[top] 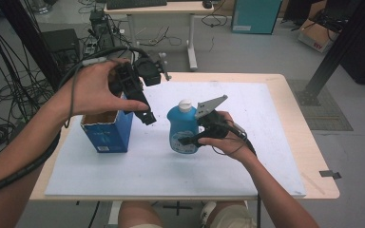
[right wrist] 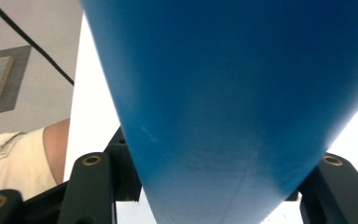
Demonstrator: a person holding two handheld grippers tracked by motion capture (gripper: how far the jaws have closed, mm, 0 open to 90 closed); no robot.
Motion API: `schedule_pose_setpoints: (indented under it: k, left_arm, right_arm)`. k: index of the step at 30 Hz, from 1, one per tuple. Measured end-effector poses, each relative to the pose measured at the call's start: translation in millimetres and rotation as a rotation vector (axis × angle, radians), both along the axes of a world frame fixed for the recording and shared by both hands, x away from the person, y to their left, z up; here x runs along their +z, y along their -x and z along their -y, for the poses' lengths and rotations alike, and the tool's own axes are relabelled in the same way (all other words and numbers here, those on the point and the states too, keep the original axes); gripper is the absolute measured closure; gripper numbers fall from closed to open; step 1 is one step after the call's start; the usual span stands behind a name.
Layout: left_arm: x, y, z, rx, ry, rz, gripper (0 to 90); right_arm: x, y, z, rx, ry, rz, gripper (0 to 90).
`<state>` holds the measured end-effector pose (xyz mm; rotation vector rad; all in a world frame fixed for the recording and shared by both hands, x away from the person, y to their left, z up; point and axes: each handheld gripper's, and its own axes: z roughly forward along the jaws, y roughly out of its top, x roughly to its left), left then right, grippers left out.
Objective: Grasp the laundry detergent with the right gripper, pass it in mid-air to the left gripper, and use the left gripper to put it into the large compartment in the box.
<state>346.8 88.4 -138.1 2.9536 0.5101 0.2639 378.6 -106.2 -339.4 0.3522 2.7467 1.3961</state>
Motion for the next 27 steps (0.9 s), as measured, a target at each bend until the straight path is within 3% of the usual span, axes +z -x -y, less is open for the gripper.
schedule_pose_setpoints:
  k: [9,10,11,13,18,27]
  left_arm:
    - [5.2,-20.1,13.8,-0.156,-0.042,-0.023,5.3]
    - [2.5,-19.1,16.4,-0.133,-0.003,-0.033,5.3]
    - [4.3,-22.3,18.4,-0.179,-0.044,-0.026,5.3]
    - [2.5,-25.0,23.6,-0.191,-0.057,-0.057,5.3]
    - [-3.4,-27.2,30.7,-0.206,-0.083,-0.06,5.3]
    - [-12.9,-28.6,36.7,-0.225,-0.085,-0.088,5.2]
  right_arm:
    - [8.6,-2.0,-19.6,0.068,-0.004,0.008,42.2]
    - [9.8,-2.9,-21.8,0.072,-0.008,0.008,42.3]
    - [9.8,-2.9,-21.8,0.072,-0.008,0.008,42.3]
    - [10.5,-4.2,-23.2,0.075,-0.017,0.014,42.4]
    - [10.8,-4.3,-24.4,0.078,-0.021,0.023,42.8]
    - [14.6,-2.0,-23.5,0.096,-0.035,0.023,42.8]
